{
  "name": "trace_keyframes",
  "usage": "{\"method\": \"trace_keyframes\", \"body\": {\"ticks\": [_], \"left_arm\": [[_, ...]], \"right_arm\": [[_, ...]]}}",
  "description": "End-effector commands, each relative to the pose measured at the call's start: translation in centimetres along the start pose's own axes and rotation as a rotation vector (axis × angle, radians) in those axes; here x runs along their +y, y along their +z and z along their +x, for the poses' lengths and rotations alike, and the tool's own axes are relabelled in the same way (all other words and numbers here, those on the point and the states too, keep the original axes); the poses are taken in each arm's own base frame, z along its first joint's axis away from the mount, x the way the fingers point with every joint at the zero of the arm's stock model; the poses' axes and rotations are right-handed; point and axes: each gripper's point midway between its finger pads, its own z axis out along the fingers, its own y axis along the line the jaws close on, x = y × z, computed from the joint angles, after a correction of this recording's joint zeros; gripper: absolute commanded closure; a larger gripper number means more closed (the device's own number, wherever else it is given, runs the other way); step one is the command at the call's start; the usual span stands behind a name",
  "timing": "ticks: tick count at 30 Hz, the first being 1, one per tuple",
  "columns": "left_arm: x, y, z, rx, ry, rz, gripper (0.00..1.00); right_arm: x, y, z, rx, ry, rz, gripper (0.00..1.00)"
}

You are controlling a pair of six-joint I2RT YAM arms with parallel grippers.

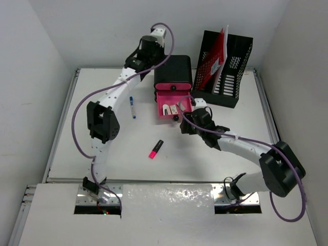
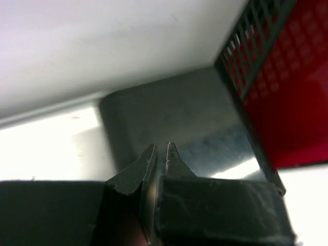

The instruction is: Organize the desk

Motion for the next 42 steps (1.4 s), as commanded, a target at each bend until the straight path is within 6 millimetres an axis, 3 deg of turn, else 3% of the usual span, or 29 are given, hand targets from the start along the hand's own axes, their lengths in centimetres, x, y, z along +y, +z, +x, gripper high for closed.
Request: {"method": "trace_keyframes", "body": {"ticks": [1, 10, 16, 22, 36, 42], "left_arm": [[-3.1, 1.5, -0.4, -0.056, 0.008, 0.139, 1.0], [-2.9, 4.9, 3.6, -0.01, -0.072, 0.188, 1.0], [-2.4, 5.2, 6.7, 0.058, -0.077, 0.166, 1.0], [-1.8, 5.0, 8.6, 0.105, -0.056, 0.149, 1.0], [-1.4, 4.3, 10.9, 0.181, -0.036, 0.14, 1.0], [-1.4, 4.1, 11.6, 0.203, -0.038, 0.138, 1.0]], "right_arm": [[2.7, 0.8, -2.3, -0.051, 0.041, -0.093, 0.48], [4.8, 3.7, -2.8, -0.043, 0.035, -0.153, 0.47], [5.7, 5.9, -4.0, -0.07, -0.002, -0.167, 0.46], [6.3, 8.1, -4.5, -0.086, -0.024, -0.166, 0.46], [6.1, 9.4, -11.5, -0.306, -0.195, -0.069, 0.45], [5.5, 10.2, -12.9, -0.367, -0.258, -0.014, 0.43]]}}
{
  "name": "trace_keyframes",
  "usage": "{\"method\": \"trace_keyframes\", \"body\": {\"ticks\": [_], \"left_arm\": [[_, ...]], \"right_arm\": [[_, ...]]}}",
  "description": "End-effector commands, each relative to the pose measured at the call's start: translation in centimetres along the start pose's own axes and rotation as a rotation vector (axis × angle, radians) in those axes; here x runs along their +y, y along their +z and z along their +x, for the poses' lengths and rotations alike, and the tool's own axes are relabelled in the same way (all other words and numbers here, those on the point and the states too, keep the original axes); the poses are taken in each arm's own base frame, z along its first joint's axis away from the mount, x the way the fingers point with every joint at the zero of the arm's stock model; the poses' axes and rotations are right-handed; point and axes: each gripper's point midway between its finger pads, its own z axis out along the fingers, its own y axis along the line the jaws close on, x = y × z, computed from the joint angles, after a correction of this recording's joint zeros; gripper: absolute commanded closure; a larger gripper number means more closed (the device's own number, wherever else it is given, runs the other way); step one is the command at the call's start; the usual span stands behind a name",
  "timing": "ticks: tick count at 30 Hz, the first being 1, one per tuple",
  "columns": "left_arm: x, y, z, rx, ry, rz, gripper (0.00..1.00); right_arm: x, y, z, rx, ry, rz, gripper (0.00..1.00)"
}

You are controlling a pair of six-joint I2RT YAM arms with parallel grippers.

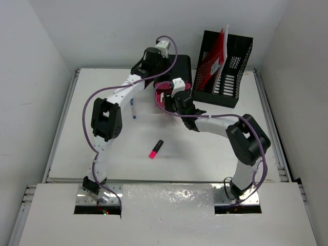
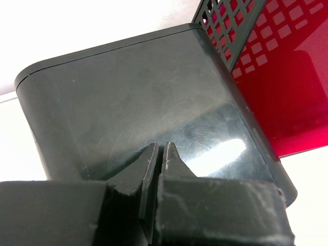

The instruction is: Organize the desk

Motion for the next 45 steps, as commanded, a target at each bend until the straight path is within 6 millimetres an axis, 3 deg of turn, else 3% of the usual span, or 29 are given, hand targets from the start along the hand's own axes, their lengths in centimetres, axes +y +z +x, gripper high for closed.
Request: {"method": "trace_keyframes", "body": {"ticks": [1, 7, 10, 17, 21, 24, 27, 28, 33, 45], "left_arm": [[0.9, -1.1, 3.5, 0.131, -0.005, -0.023, 1.0], [1.0, -1.9, 3.7, 0.151, 0.0, -0.031, 1.0], [1.2, -2.4, 3.7, 0.158, 0.008, -0.047, 1.0], [1.1, -2.8, 2.7, 0.133, -0.003, -0.055, 1.0], [1.3, -2.9, 2.1, 0.116, -0.01, -0.063, 1.0], [0.9, -3.1, 1.6, 0.101, -0.015, -0.055, 1.0], [0.7, -3.1, 1.1, 0.087, -0.018, -0.052, 1.0], [0.8, -3.2, 1.0, 0.085, -0.02, -0.054, 1.0], [0.6, -3.5, 0.8, 0.087, -0.023, -0.053, 1.0], [1.1, -3.6, 1.3, 0.106, -0.004, -0.071, 1.0]], "right_arm": [[-0.6, 1.5, -3.0, -0.116, -0.054, 0.046, 0.43], [-2.1, 3.5, -2.1, -0.126, -0.051, 0.086, 0.43], [-2.0, 3.9, -3.0, -0.134, -0.042, 0.072, 0.43], [-0.5, 1.4, -8.0, -0.195, -0.111, -0.019, 0.43], [0.1, -0.6, -9.7, -0.184, -0.061, -0.048, 0.43], [-0.1, -2.1, -9.3, -0.147, 0.011, -0.043, 0.43], [-0.2, -2.7, -7.6, -0.108, 0.061, -0.039, 0.43], [-0.5, -2.8, -6.2, -0.082, 0.069, -0.031, 0.43], [-0.3, -2.2, -3.4, -0.033, 0.126, -0.035, 0.43], [0.1, -0.5, -1.1, 0.022, 0.143, -0.042, 0.43]]}}
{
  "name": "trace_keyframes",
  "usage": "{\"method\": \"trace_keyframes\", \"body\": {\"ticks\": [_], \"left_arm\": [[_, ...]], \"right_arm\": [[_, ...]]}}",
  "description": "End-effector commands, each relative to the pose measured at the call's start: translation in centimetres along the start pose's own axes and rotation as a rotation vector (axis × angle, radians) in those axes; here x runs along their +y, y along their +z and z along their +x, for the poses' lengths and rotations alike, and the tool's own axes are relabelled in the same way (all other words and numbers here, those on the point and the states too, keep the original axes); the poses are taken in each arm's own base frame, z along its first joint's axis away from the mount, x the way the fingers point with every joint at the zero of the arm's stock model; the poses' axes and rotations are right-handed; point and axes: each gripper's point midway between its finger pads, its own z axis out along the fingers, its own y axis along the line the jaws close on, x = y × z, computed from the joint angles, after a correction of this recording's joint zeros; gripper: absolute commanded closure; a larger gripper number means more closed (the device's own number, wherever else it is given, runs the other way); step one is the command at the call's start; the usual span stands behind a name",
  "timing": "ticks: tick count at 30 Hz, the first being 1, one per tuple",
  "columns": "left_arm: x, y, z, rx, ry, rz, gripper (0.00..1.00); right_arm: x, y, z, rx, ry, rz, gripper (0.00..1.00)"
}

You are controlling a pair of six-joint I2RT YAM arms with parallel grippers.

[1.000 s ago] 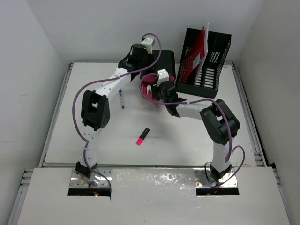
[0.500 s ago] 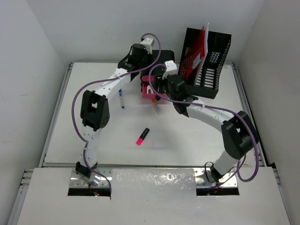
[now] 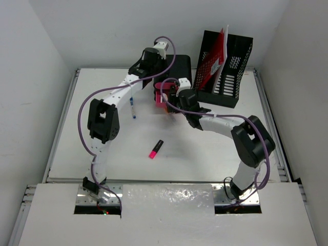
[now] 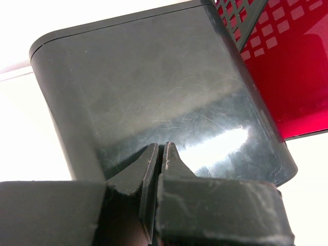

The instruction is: Organize the desk

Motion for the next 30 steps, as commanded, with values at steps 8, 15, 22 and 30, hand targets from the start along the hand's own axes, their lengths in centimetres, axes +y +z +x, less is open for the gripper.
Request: {"method": "trace_keyframes", "body": {"ticks": [8, 15, 22, 30], "left_arm": [[0.9, -1.2, 1.5, 0.069, 0.008, -0.034, 1.0], [0.9, -1.1, 1.7, 0.069, 0.012, -0.031, 1.0], [1.2, -1.2, 1.7, 0.071, 0.028, -0.038, 1.0], [0.7, -1.3, 1.8, 0.074, 0.004, -0.007, 1.0]], "right_arm": [[1.1, 0.1, -1.9, -0.03, 0.042, -0.019, 0.44], [0.4, -0.2, 0.2, 0.034, 0.067, 0.024, 0.45], [0.1, 2.0, -0.1, 0.019, 0.002, 0.05, 0.45], [0.0, 5.3, -3.1, -0.097, -0.113, 0.074, 0.44]]}}
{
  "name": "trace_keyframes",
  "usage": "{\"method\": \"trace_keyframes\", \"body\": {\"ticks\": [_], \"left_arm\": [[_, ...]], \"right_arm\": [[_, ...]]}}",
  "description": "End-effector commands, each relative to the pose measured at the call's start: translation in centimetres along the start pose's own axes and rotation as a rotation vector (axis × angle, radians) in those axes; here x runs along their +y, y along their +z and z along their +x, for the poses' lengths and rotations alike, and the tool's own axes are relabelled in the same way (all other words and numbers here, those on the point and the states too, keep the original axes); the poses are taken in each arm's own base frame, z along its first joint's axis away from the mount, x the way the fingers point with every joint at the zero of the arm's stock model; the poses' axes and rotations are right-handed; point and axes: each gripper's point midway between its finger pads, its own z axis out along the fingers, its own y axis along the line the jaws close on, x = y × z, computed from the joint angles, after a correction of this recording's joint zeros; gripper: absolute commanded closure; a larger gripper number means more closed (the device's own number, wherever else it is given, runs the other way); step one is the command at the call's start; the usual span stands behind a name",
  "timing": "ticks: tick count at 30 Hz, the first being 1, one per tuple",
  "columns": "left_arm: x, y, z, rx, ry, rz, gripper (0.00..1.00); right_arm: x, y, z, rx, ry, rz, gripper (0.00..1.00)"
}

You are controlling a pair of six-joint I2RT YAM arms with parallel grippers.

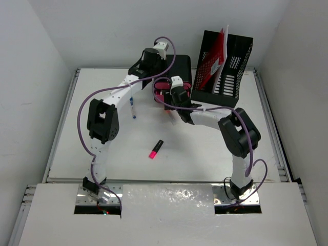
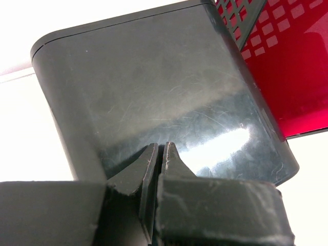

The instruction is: Organize the desk

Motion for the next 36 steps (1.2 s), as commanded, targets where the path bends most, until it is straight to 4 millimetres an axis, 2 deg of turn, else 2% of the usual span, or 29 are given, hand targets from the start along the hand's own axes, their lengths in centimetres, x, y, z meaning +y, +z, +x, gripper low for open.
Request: {"method": "trace_keyframes", "body": {"ticks": [1, 2, 3, 7, 9, 10, 13, 14, 20, 25, 29, 36], "left_arm": [[0.4, -1.2, 1.8, 0.076, -0.01, 0.001, 1.0], [0.4, -1.3, 1.9, 0.079, -0.011, 0.001, 1.0], [0.5, -1.3, 1.9, 0.079, -0.011, -0.002, 1.0], [0.7, -1.3, 2.2, 0.091, -0.009, -0.013, 1.0], [0.8, -1.4, 2.3, 0.093, -0.005, -0.019, 1.0], [0.9, -1.3, 2.4, 0.097, -0.004, -0.02, 1.0], [1.1, -1.2, 2.8, 0.109, 0.0, -0.028, 1.0], [1.1, -1.2, 2.9, 0.11, 0.001, -0.03, 1.0], [1.3, -1.2, 2.8, 0.108, 0.003, -0.039, 1.0], [1.4, -1.4, 2.5, 0.104, 0.01, -0.047, 1.0], [1.4, -1.8, 2.4, 0.104, 0.012, -0.05, 1.0], [1.2, -1.9, 2.4, 0.104, 0.01, -0.039, 1.0]], "right_arm": [[0.4, 1.0, -5.3, -0.176, -0.046, 0.015, 0.44], [-0.3, 1.7, -5.0, -0.2, -0.059, 0.037, 0.43], [-0.2, 1.7, -5.5, -0.222, -0.053, 0.033, 0.43], [-1.5, 2.1, -4.9, -0.264, -0.046, 0.064, 0.43], [-1.9, 2.1, -5.4, -0.317, -0.028, 0.068, 0.43], [-2.2, 2.0, -4.4, -0.316, -0.028, 0.068, 0.43], [-2.6, 1.1, -4.6, -0.42, 0.012, 0.046, 0.41], [-2.5, 0.5, -5.4, -0.471, 0.031, 0.036, 0.4], [-1.9, -1.4, -5.3, -0.479, 0.094, -0.03, 0.32], [-1.1, 0.4, -5.2, -0.452, 0.086, -0.077, 0.32], [-0.9, 1.6, -6.3, -0.482, 0.096, -0.08, 0.32], [-1.5, 3.0, -6.8, -0.548, 0.102, -0.041, 0.33]]}}
